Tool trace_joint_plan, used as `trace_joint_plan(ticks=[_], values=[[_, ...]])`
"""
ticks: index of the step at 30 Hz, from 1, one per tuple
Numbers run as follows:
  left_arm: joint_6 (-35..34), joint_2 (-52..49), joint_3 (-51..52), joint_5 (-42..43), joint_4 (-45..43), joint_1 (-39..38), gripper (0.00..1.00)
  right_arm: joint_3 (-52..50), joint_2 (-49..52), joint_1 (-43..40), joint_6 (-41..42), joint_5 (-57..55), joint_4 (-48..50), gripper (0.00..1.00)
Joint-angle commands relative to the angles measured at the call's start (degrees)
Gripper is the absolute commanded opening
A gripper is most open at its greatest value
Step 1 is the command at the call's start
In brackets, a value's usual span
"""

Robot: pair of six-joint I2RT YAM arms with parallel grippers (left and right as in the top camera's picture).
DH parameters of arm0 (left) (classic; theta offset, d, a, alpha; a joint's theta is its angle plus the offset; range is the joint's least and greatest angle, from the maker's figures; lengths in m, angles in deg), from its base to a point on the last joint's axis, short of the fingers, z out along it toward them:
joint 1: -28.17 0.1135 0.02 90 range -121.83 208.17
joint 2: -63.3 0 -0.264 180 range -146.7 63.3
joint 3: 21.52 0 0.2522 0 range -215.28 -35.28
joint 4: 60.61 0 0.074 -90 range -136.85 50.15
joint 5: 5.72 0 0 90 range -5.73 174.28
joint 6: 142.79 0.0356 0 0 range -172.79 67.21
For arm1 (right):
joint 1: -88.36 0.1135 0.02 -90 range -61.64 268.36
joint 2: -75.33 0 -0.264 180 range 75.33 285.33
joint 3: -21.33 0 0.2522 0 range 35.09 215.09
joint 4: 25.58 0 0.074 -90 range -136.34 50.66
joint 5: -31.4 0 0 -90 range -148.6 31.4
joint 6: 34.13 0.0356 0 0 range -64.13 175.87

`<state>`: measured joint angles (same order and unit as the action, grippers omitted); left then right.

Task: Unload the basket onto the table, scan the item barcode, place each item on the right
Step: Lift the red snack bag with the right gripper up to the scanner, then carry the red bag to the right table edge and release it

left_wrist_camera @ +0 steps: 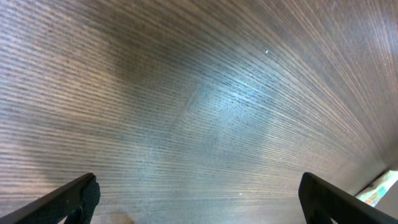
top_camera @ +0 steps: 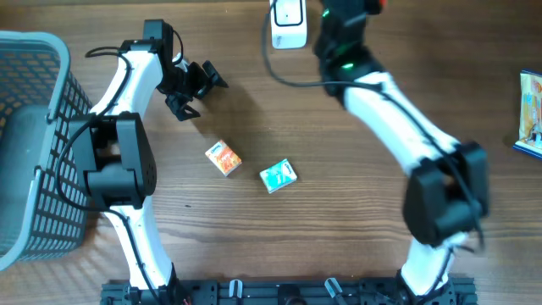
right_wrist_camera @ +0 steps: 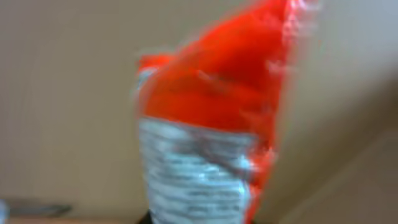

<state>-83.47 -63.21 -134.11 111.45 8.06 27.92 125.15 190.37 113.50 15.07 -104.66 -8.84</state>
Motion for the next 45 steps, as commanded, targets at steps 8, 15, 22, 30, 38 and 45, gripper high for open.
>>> trace_joint_plan(ticks=[8,15,22,30,38,45], values=[[0.7,1.4,0.2,-0.1,0.0,0.1,1.00,-0.3,18.7,7.1,-41.9,8.2,17.1,0.05],[0.7,1.4,0.2,-0.1,0.0,0.1,1.00,-0.3,20.5,5.9,-43.5,12.6,13.5,0.04],[0.7,1.4,0.2,-0.1,0.0,0.1,1.00,-0.3,20.5,4.6,-46.2,12.5,8.9,0.05],[0.7,1.4,0.2,-0.1,0.0,0.1,1.00,-0.3,20.5,-9.7,-33.7,-14.3,19.9,0.05],[0.7,1.4,0.2,-0.1,0.0,0.1,1.00,-0.6,20.5,-37.8,-6.9,-40.2,-6.4,0.04],[0.7,1.4,0.2,-0.1,0.0,0.1,1.00,-3.8,20.5,-47.9,-1.1,-39.2,-7.5,0.05]])
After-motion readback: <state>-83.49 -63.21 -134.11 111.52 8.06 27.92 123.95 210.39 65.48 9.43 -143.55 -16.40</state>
